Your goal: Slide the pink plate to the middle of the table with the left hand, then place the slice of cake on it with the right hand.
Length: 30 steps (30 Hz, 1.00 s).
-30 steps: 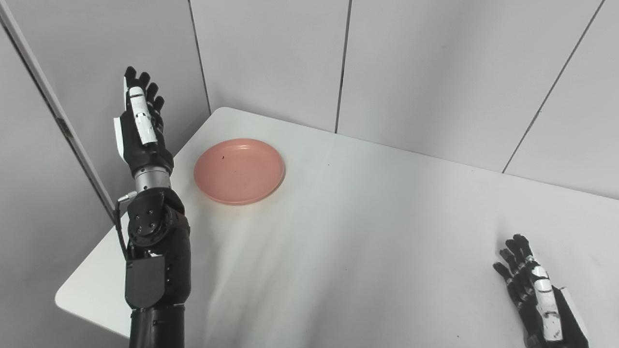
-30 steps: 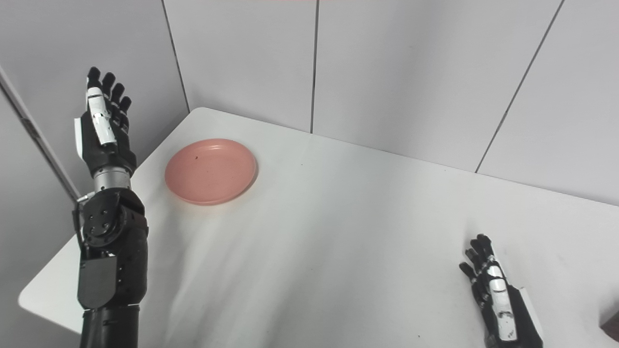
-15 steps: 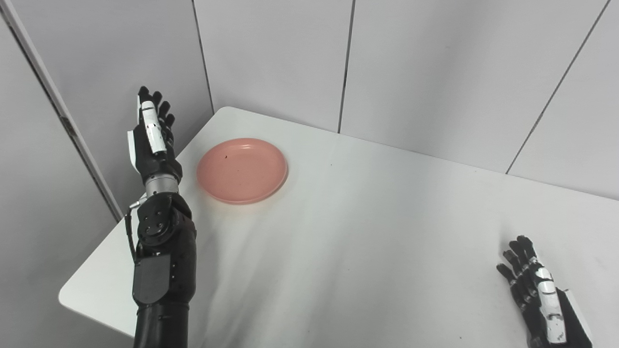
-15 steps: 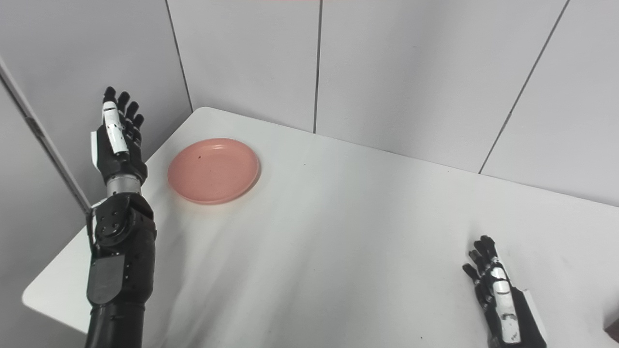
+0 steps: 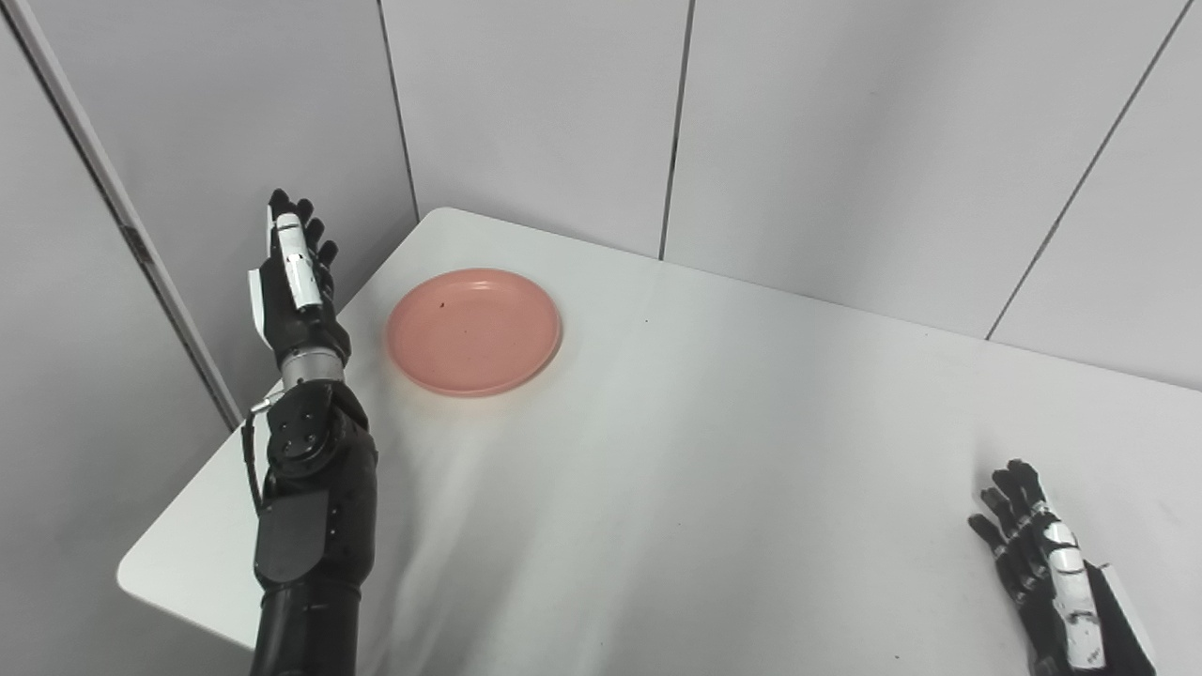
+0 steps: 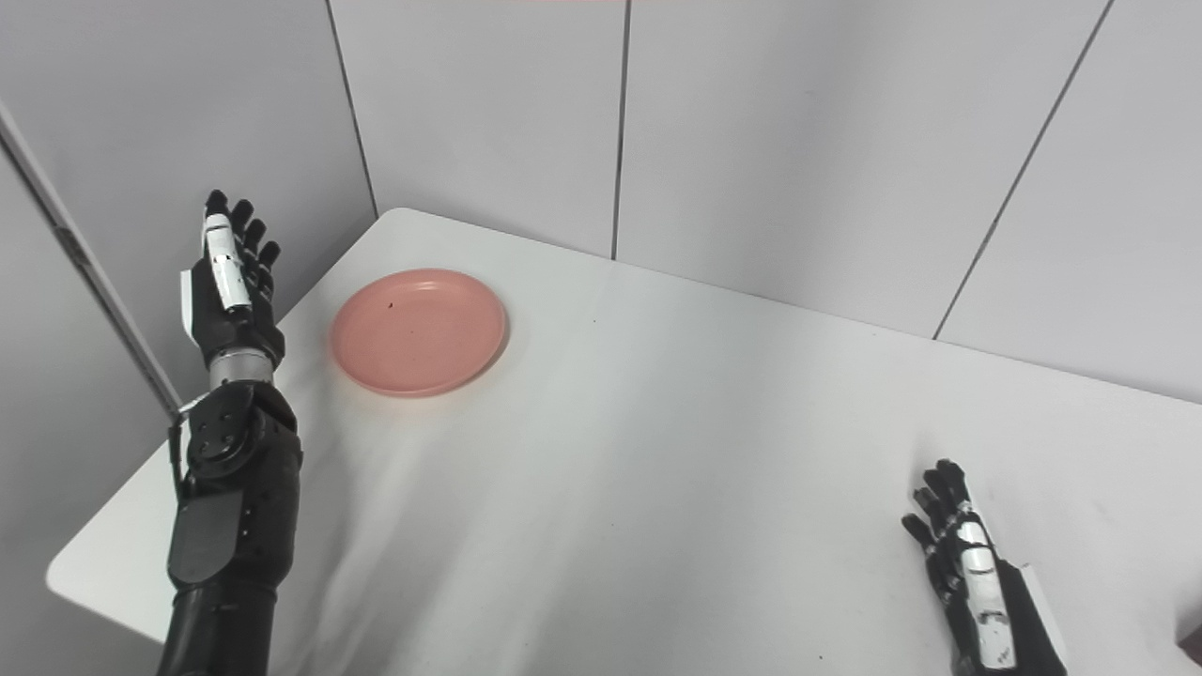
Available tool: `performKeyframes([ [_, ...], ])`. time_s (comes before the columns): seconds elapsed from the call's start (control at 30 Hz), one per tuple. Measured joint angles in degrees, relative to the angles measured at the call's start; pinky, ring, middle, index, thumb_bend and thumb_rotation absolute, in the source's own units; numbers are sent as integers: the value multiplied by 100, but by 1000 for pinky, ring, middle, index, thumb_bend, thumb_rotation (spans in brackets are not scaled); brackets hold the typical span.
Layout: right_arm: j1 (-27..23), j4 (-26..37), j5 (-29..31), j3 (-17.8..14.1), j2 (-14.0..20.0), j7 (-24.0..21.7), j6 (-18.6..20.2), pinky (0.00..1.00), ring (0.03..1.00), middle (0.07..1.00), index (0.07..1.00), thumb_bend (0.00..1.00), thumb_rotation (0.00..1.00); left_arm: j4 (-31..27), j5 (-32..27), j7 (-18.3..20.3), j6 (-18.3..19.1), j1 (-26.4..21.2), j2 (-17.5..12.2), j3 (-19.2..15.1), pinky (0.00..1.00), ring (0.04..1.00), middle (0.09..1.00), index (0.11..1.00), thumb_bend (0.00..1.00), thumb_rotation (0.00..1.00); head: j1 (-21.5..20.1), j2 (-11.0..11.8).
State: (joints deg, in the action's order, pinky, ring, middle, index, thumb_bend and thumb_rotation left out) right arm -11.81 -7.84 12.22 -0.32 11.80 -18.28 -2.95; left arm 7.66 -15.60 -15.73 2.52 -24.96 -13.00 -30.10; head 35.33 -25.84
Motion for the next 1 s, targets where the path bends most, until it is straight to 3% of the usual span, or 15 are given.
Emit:
performKeyframes([
  [0.2, -14, -15, -3, -7, 0, 0, 0, 1000, 1000, 1000, 1000, 226, 1000, 278, -137, 2, -150, -26, 3, 18, 985, 975, 979, 971, 297, 1000, 9, 9],
  [1.0, -69, -80, -27, -23, -3, 5, 1, 1000, 1000, 1000, 1000, 198, 1000, 1287, -197, 18, -185, -239, -39, 207, 979, 981, 977, 978, 319, 1000, -35, 44],
])
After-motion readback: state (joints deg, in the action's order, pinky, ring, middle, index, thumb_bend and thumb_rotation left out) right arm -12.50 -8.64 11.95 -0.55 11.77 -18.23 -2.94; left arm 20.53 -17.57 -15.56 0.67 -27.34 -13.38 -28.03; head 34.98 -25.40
